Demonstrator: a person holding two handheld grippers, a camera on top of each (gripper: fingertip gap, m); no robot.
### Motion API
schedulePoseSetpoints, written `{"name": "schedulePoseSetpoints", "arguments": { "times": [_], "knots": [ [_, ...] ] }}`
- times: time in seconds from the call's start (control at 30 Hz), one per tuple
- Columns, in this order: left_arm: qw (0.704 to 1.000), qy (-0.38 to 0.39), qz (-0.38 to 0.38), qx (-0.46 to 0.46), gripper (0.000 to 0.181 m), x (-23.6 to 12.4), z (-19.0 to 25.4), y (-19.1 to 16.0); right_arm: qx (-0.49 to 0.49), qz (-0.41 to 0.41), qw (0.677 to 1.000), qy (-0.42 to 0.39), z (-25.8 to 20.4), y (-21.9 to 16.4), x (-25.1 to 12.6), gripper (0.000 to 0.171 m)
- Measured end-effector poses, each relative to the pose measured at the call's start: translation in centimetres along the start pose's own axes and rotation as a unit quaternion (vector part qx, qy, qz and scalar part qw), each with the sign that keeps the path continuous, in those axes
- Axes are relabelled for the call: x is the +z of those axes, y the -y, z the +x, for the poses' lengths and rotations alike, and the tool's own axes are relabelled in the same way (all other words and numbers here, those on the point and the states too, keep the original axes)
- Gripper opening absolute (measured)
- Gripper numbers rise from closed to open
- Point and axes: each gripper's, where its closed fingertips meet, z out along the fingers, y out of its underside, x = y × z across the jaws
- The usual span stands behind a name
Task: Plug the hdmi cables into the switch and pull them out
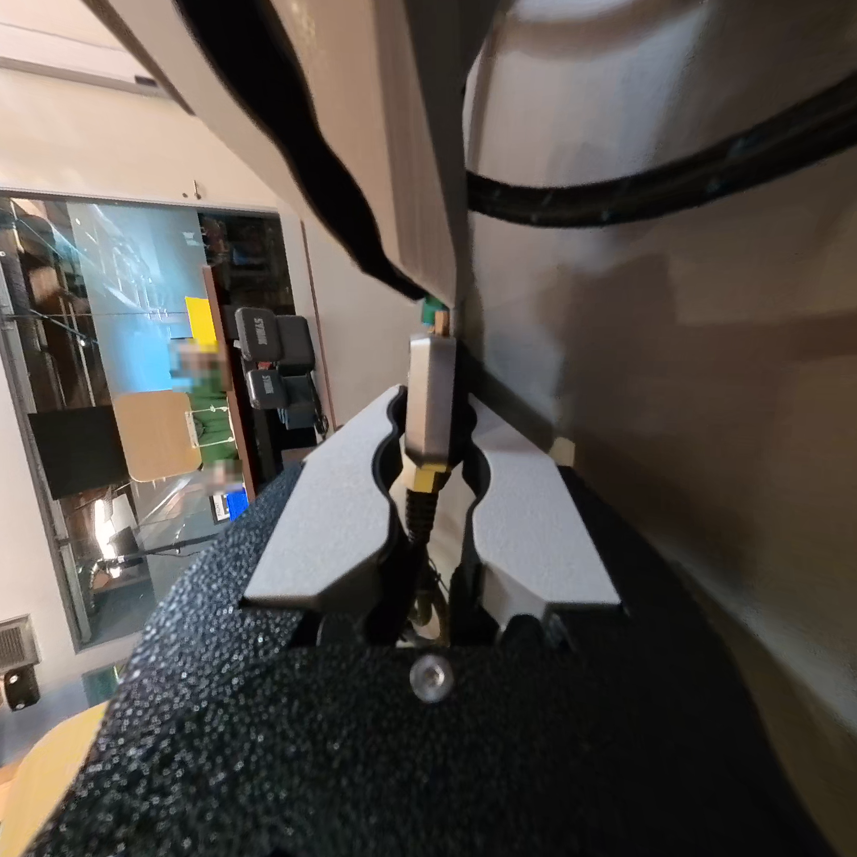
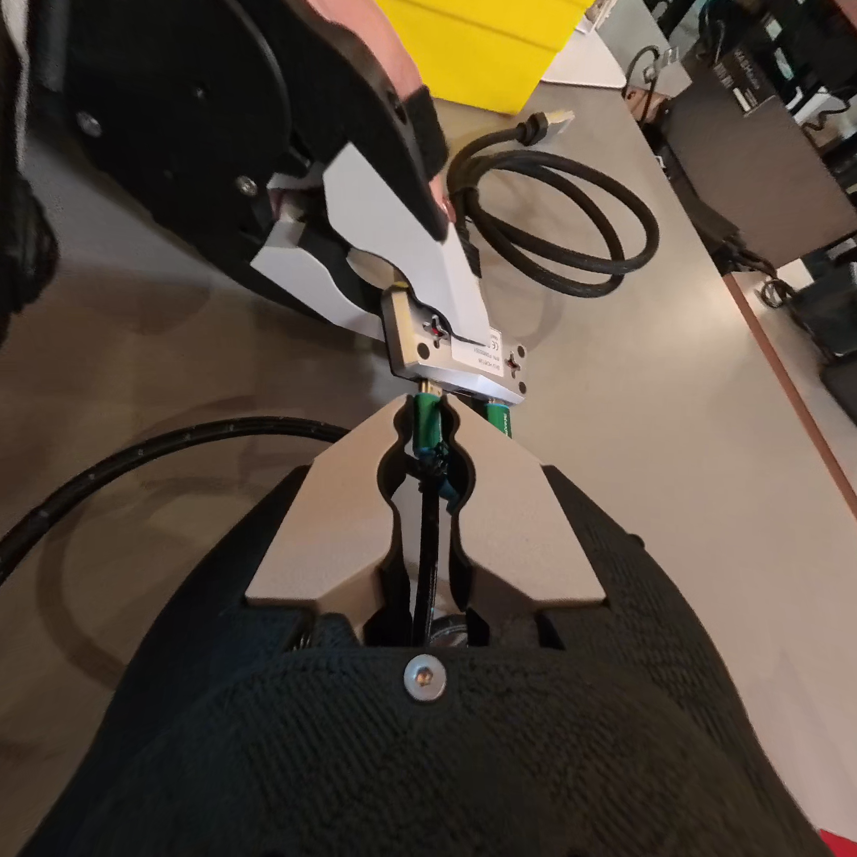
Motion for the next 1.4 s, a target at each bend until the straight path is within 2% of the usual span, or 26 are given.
{"name": "schedulePoseSetpoints", "arguments": {
  "times": [0.1, 0.2, 0.27, 0.4, 0.5, 0.6, 0.77, 0.87, 1.03, 1.13, 1.17, 1.2, 1.3, 1.4],
  "knots": [
    [1.0, 0.002, -0.006, 0.002, 0.019, 0.0, 0.0, 0.0, -0.011, -0.019, 1.0, -0.017, 0.2, 0.0, 0.0, 0.015],
    [1.0, 0.001, -0.001, -0.01, 0.019, 0.0, -0.1, 0.0, -0.048, -0.076, 0.994, -0.064, 0.9, -1.0, -0.2, 0.02],
    [1.0, 0.002, 0.002, -0.013, 0.019, 0.0, -0.1, -0.1, -0.058, -0.113, 0.99, -0.065, 0.5, -1.9, 0.0, 0.022],
    [1.0, 0.021, 0.004, -0.008, 0.019, 0.0, 0.0, -0.1, -0.067, -0.1, 0.991, -0.054, 0.5, -1.9, -0.3, 0.022],
    [0.998, 0.065, -0.002, 0.022, 0.019, 0.4, 0.1, -0.3, -0.025, -0.041, 0.997, -0.053, 2.2, -1.0, -1.5, 0.021],
    [0.995, 0.086, -0.014, 0.043, 0.019, 0.9, 0.1, -0.4, 0.034, -0.031, 0.999, -0.021, 2.6, -1.0, -2.9, 0.021],
    [0.996, 0.085, 0.001, 0.008, 0.019, 1.0, -0.1, -0.5, 0.175, -0.087, 0.976, 0.095, 0.5, -3.2, -4.3, 0.022],
    [0.996, 0.088, 0.0, 0.015, 0.019, 1.1, -0.1, -0.5, 0.192, -0.147, 0.967, 0.078, 0.7, -5.5, -4.1, 0.023],
    [0.996, 0.088, 0.001, 0.01, 0.02, 1.1, -0.2, -0.6, 0.182, -0.19, 0.961, 0.08, -0.4, -6.9, -2.9, 0.026],
    [0.996, 0.087, 0.005, 0.002, 0.019, 1.1, -0.2, -0.6, 0.169, -0.188, 0.965, 0.067, -0.4, -6.7, -2.2, 0.025],
    [0.996, 0.087, 0.007, -0.001, 0.02, 1.1, -0.2, -0.6, 0.167, -0.182, 0.967, 0.066, -0.4, -6.6, -2.1, 0.019],
    [0.996, 0.086, 0.01, -0.004, 0.02, 1.1, -0.2, -0.6, 0.159, -0.179, 0.969, 0.064, -0.3, -6.5, -1.9, 0.006],
    [0.996, 0.083, 0.025, -0.02, 0.02, 1.1, -0.3, -0.6, 0.135, -0.173, 0.974, 0.064, -0.1, -6.3, -1.9, 0.005],
    [0.995, 0.08, 0.045, -0.04, 0.02, 1.1, -0.4, -0.5, 0.135, -0.13, 0.98, 0.075, 0.3, -4.9, -2.7, 0.004]
  ]
}}
